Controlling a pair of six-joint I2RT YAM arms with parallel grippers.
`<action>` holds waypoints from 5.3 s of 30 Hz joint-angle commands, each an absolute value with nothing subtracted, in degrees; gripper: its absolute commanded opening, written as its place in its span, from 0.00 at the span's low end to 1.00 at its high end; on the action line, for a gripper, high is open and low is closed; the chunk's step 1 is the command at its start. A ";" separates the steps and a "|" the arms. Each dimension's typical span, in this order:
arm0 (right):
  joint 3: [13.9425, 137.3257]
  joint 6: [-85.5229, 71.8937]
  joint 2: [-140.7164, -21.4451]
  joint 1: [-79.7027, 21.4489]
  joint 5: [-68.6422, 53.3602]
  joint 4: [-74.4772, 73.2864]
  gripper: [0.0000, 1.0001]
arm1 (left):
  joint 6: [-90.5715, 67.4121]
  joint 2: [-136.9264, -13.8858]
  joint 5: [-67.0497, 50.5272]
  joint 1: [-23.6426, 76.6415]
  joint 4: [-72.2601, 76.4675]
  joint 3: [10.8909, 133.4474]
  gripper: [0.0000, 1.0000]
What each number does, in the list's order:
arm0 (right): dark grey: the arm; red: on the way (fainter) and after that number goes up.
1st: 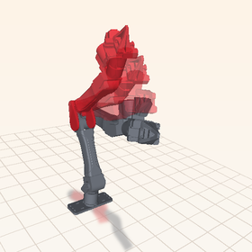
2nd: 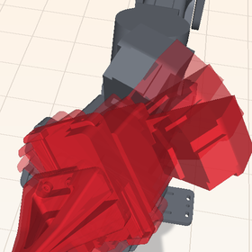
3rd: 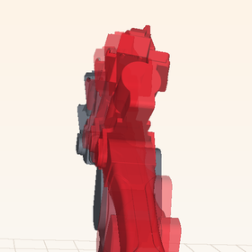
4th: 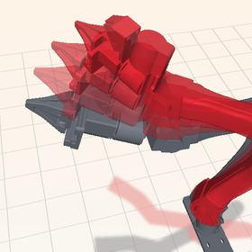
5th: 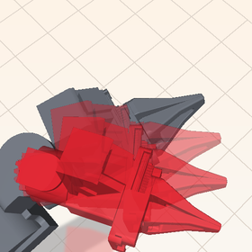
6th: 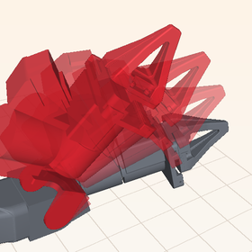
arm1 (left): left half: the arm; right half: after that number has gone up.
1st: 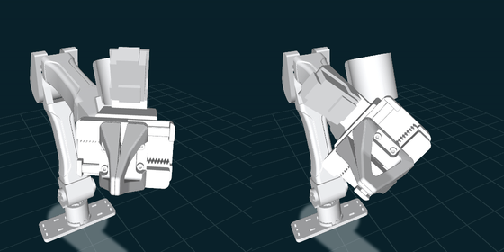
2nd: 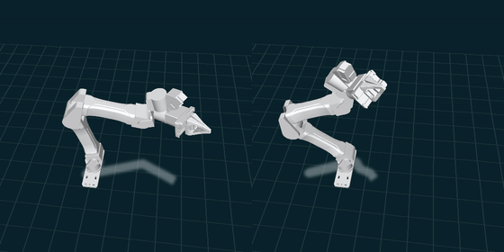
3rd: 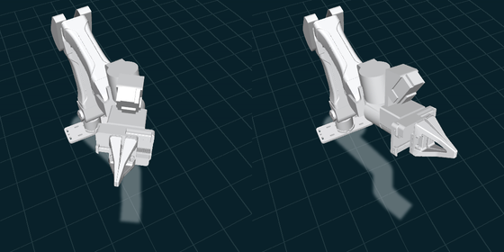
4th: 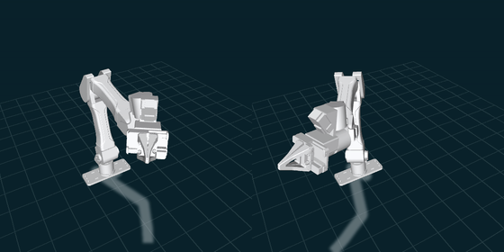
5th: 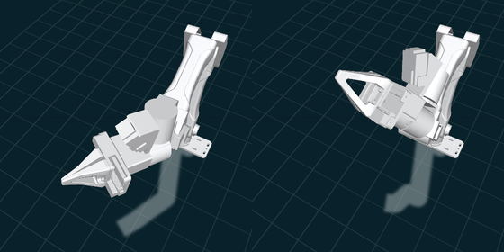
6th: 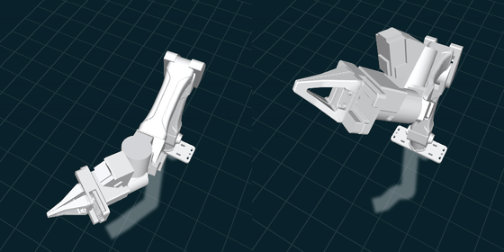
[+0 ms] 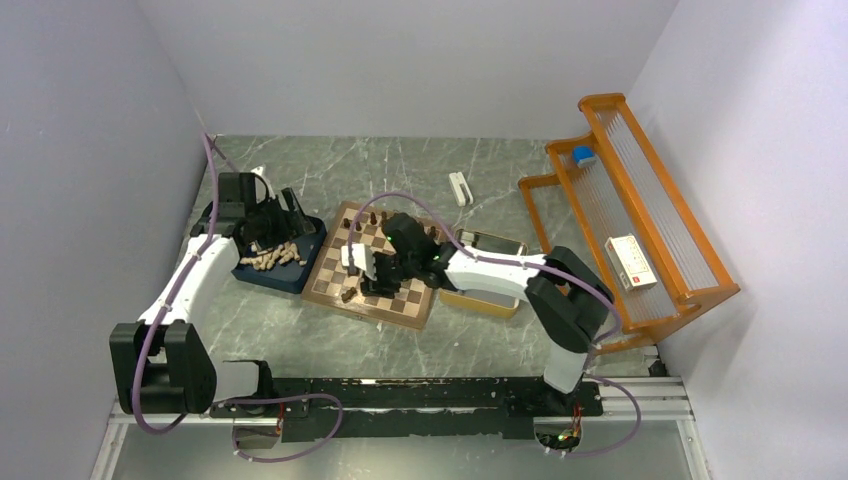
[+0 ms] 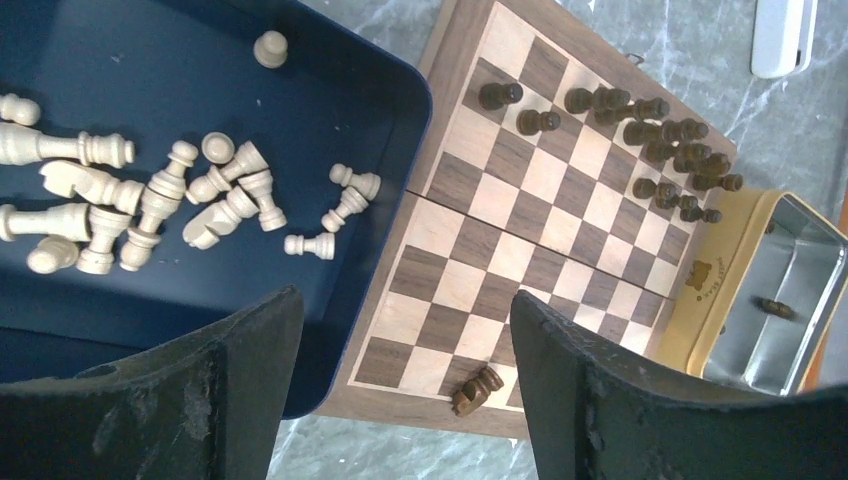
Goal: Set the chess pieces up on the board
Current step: Pick up the chess piece from the chessboard, then place the chess piece on the chessboard.
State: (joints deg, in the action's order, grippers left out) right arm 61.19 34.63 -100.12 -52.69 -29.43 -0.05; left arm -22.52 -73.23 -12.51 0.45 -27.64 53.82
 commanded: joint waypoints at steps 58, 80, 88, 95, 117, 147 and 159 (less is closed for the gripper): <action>54.30 17.29 -99.75 -46.66 -31.38 32.16 0.13 | -22.88 -73.25 -46.79 6.33 -18.15 45.63 0.54; 51.40 15.64 -96.96 -46.67 -32.63 34.60 0.14 | -29.37 -74.97 -46.38 10.28 -10.58 44.53 0.13; 48.32 15.47 -94.40 -46.67 -31.12 33.91 0.44 | -23.69 -77.09 -44.19 11.04 -15.83 51.35 0.05; 44.65 11.67 -86.19 -46.67 -24.68 28.65 0.88 | -17.67 -78.70 -29.38 13.97 -22.00 61.12 0.05; 41.44 -6.55 -48.76 -46.67 -7.48 0.43 1.00 | -2.86 -102.84 7.68 25.13 -31.82 88.79 0.05; 45.89 -7.13 -43.68 -46.67 -1.32 -9.40 1.00 | -2.81 -114.40 9.56 27.99 -32.27 89.29 0.05; 45.92 -6.38 -44.41 -46.65 -2.47 -10.19 1.00 | -3.30 -116.21 10.70 28.04 -31.92 89.90 0.06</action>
